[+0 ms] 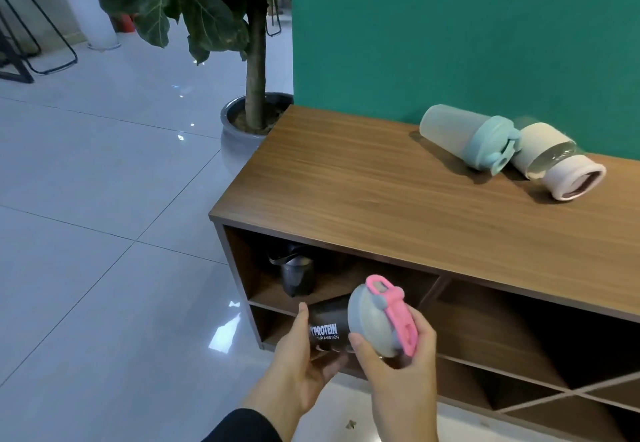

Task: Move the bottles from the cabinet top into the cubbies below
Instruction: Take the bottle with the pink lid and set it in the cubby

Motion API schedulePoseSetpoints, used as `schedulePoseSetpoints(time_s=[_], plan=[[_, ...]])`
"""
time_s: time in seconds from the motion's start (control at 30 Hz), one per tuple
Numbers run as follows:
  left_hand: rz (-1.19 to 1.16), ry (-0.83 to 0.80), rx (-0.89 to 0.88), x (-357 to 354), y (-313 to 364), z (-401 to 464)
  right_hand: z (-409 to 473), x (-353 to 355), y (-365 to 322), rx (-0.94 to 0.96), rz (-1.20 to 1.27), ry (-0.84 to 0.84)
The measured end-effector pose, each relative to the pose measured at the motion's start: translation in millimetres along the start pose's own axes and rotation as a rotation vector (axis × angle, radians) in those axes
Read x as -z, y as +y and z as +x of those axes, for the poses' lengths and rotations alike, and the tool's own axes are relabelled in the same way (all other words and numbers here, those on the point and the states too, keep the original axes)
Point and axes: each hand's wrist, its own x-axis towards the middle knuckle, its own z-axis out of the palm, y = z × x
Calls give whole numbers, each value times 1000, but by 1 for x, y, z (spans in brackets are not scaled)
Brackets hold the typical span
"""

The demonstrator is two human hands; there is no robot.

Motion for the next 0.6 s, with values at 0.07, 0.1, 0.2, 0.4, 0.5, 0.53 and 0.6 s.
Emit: schedulePoseSetpoints(time_s=[0.07, 0.1, 0.2, 0.4, 0.5, 0.53, 0.6], plan=[[67, 13, -1, -3, -3, 15, 14, -5, 8, 27, -98, -21], [88, 11, -18, -5, -3, 21, 22, -9, 10, 36, -132, -33], [122, 29, -105, -8, 1, 31, 48, -22, 15, 45, -185, -74], [166, 51, -167, -12, 9, 31, 93, -42, 19, -13, -333, -85], [151, 31, -169, -12, 10, 33, 108, -48, 13, -51, -398, -142], [149, 25, -171, -12, 11, 34, 112, -49, 11, -52, -414, -165], [150, 9, -171, -13, 12, 34, 118, -49, 10, -65, -437, -194]])
